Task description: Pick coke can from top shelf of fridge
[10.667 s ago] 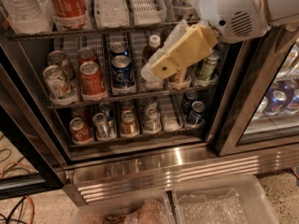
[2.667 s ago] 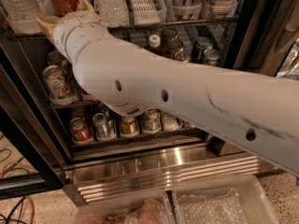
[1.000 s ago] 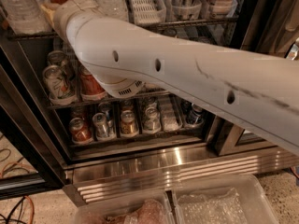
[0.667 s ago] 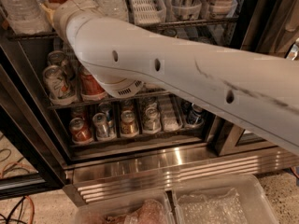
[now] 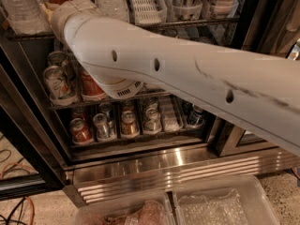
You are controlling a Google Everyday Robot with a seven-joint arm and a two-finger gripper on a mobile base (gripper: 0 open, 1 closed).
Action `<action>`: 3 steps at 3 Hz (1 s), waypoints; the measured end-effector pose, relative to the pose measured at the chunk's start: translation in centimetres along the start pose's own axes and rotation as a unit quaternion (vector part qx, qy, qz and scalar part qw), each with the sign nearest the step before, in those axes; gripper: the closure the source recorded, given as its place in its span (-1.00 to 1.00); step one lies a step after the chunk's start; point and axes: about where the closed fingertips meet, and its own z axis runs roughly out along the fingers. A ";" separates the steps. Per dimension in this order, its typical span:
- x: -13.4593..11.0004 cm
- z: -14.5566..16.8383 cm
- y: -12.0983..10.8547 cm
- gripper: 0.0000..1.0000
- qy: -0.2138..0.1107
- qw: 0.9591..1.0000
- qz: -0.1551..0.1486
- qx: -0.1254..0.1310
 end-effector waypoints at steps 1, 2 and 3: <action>-0.4 0.0 -0.1 1.00 0.000 1.000 0.000 0.000; -3.9 -1.0 0.1 1.00 -0.032 0.999 -0.003 -0.016; -7.2 -2.3 1.2 1.00 -0.065 0.996 -0.035 -0.044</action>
Offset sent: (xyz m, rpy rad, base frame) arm -0.0327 -0.0070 0.0745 0.0265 -0.1809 0.1136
